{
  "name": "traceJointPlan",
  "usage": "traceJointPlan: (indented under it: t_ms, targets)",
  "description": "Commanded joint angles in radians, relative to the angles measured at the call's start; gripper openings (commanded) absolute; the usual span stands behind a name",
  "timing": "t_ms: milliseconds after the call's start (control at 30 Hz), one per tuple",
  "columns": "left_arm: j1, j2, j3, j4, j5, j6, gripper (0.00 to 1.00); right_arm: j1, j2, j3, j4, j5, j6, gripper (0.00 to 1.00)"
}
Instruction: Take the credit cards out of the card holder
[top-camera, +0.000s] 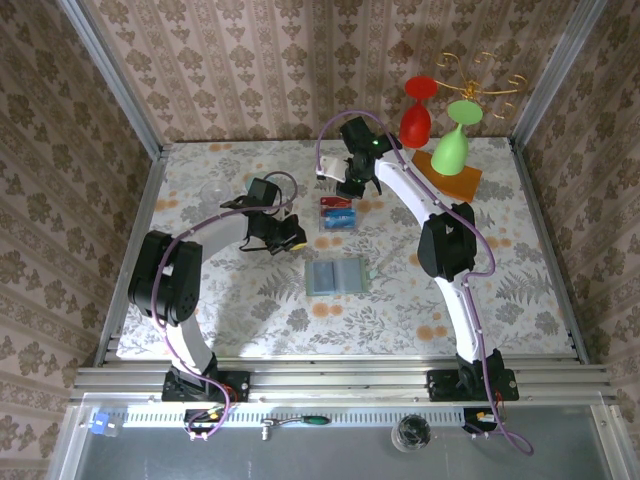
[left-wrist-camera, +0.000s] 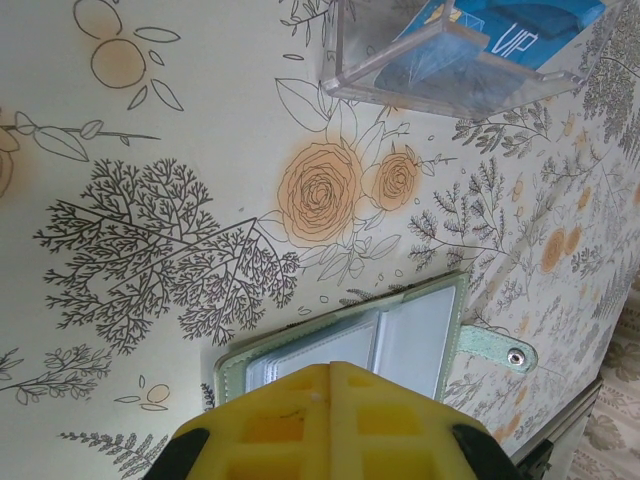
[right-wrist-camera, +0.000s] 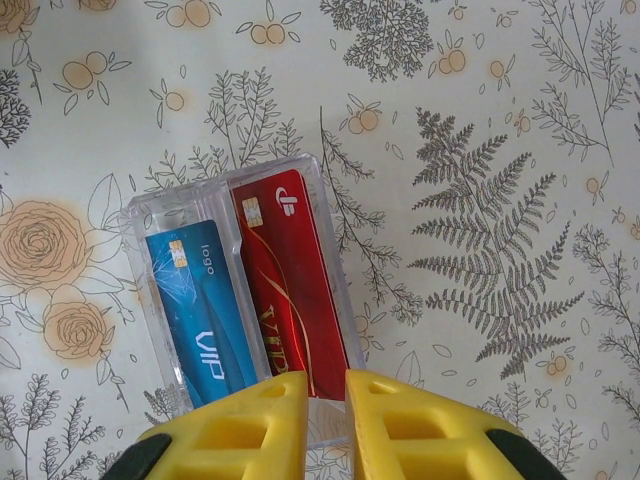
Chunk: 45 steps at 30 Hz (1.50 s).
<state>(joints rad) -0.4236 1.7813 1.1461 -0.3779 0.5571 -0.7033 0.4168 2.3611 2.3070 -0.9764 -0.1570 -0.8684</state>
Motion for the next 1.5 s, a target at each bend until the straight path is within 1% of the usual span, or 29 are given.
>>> traceJointPlan:
  t_ms: [0,133,300,433,500,533,600,667,800,933,1100,1200,1300,1467]
  targets:
    - [0.004,0.001,-0.005,0.0,0.014,-0.012,0.0,0.0,-0.033,-0.012,-0.01,-0.008,0.052,0.18]
    - [-0.002,-0.016,-0.03,0.015,0.012,-0.018,0.0,0.01,-0.104,-0.128,0.074,-0.013,0.132,0.18]
    - [-0.018,-0.041,-0.056,0.032,0.004,-0.025,0.0,0.029,-0.218,-0.318,0.217,-0.009,0.287,0.2]
    - [-0.026,-0.049,-0.087,0.054,0.0,-0.036,0.0,0.066,-0.309,-0.472,0.33,0.005,0.487,0.24]
    - [-0.026,-0.047,-0.097,0.059,0.0,-0.038,0.0,0.089,-0.347,-0.541,0.371,0.012,0.57,0.24]
    - [-0.06,-0.047,-0.101,0.06,-0.002,-0.038,0.0,0.1,-0.366,-0.575,0.395,0.026,0.62,0.24]
    - [-0.068,-0.047,-0.106,0.062,-0.005,-0.036,0.0,0.119,-0.396,-0.634,0.429,0.057,0.737,0.24]
    - [-0.075,-0.049,-0.112,0.06,-0.008,-0.032,0.0,0.132,-0.422,-0.686,0.433,0.051,0.85,0.24]
    - [-0.076,-0.064,-0.127,0.049,-0.026,-0.021,0.0,0.161,-0.491,-0.817,0.498,0.045,1.054,0.24]
    - [-0.076,-0.083,-0.152,0.044,-0.039,-0.019,0.0,0.168,-0.551,-0.954,0.558,-0.03,1.271,0.23]
    - [-0.084,-0.103,-0.195,0.057,-0.036,-0.021,0.0,0.169,-0.591,-1.079,0.64,-0.153,1.474,0.23]
    - [-0.09,-0.102,-0.221,0.082,-0.028,-0.029,0.0,0.178,-0.586,-1.115,0.687,-0.225,1.538,0.23]
    - [-0.099,-0.091,-0.241,0.117,-0.017,-0.045,0.0,0.193,-0.577,-1.137,0.722,-0.259,1.577,0.23]
    - [-0.103,-0.065,-0.25,0.15,0.0,-0.054,0.0,0.206,-0.544,-1.136,0.704,-0.294,1.613,0.23]
